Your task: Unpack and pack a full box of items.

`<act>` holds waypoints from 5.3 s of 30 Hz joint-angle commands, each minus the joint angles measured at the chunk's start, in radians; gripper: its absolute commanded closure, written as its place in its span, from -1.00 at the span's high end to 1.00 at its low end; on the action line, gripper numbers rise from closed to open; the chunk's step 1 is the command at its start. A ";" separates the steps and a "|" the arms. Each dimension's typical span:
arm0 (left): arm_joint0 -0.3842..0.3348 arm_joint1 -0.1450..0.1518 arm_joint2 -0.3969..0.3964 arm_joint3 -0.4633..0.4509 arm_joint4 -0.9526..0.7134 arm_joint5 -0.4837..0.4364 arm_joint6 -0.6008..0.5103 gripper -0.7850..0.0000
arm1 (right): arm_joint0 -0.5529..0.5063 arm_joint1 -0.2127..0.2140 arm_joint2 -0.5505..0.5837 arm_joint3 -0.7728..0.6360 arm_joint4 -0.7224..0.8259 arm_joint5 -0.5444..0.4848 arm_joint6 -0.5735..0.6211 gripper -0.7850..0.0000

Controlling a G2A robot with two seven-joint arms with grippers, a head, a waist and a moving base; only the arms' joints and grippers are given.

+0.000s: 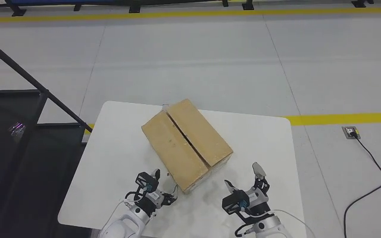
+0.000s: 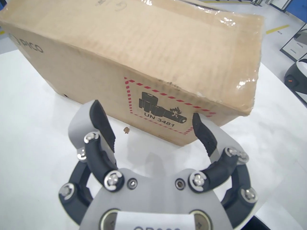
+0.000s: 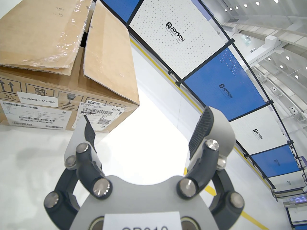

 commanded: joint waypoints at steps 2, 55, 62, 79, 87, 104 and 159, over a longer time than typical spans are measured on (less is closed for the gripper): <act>-0.007 -0.003 0.017 -0.002 0.008 0.006 -0.002 1.00 | -0.007 -0.001 0.007 0.006 0.013 0.006 -0.011 1.00; 0.223 0.027 -0.296 -0.150 -0.019 0.072 0.243 1.00 | -0.027 -0.023 -0.061 -0.135 -0.214 -0.122 0.167 1.00; 0.193 0.024 -0.296 -0.127 -0.051 0.099 0.222 1.00 | 0.043 -0.032 -0.120 -0.096 -0.249 -0.255 0.251 1.00; -0.124 0.006 -0.263 0.139 -0.164 0.144 0.143 1.00 | 0.181 -0.115 -0.262 0.144 0.033 0.037 0.383 1.00; -0.233 0.003 -0.236 0.244 -0.125 0.145 0.108 1.00 | 0.162 -0.121 -0.200 0.190 0.225 0.090 0.193 1.00; -0.421 -0.014 -0.145 0.440 -0.081 0.138 0.058 1.00 | 0.121 -0.130 -0.116 0.163 0.254 0.183 0.171 1.00; -0.706 -0.107 0.116 0.827 -0.049 0.125 0.096 1.00 | -0.060 -0.099 0.080 0.070 0.400 -0.038 -0.269 1.00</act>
